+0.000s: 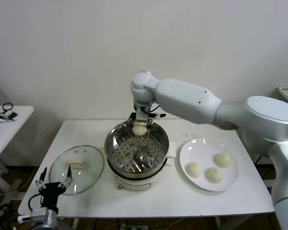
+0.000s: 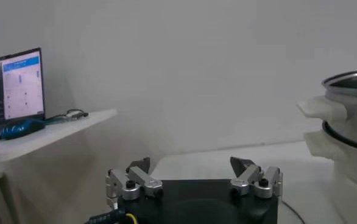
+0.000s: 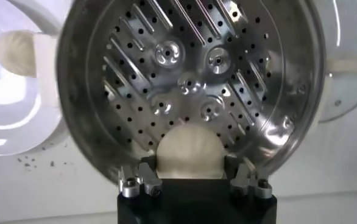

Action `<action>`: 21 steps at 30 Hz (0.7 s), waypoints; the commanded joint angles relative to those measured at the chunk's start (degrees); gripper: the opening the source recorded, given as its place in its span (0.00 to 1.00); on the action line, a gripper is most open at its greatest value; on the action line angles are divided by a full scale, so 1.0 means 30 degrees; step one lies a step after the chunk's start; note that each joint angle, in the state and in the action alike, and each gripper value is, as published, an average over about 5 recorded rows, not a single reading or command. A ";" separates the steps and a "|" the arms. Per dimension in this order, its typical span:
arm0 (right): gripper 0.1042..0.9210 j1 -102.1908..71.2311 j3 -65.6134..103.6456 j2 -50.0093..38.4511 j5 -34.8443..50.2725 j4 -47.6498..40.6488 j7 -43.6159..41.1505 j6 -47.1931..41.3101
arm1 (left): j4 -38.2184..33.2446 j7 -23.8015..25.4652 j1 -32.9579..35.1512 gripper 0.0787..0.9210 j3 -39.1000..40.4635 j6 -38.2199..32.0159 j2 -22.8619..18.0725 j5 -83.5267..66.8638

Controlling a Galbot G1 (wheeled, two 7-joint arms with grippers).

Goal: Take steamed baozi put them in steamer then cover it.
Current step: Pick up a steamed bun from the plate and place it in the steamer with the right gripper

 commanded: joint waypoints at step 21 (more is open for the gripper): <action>0.84 -0.1634 0.0303 0.1011 -0.1205 -0.2368 0.0678 0.0408 | 0.0811 -0.0002 -0.0053 0.88 0.0061 -0.0184 -0.0124 0.0153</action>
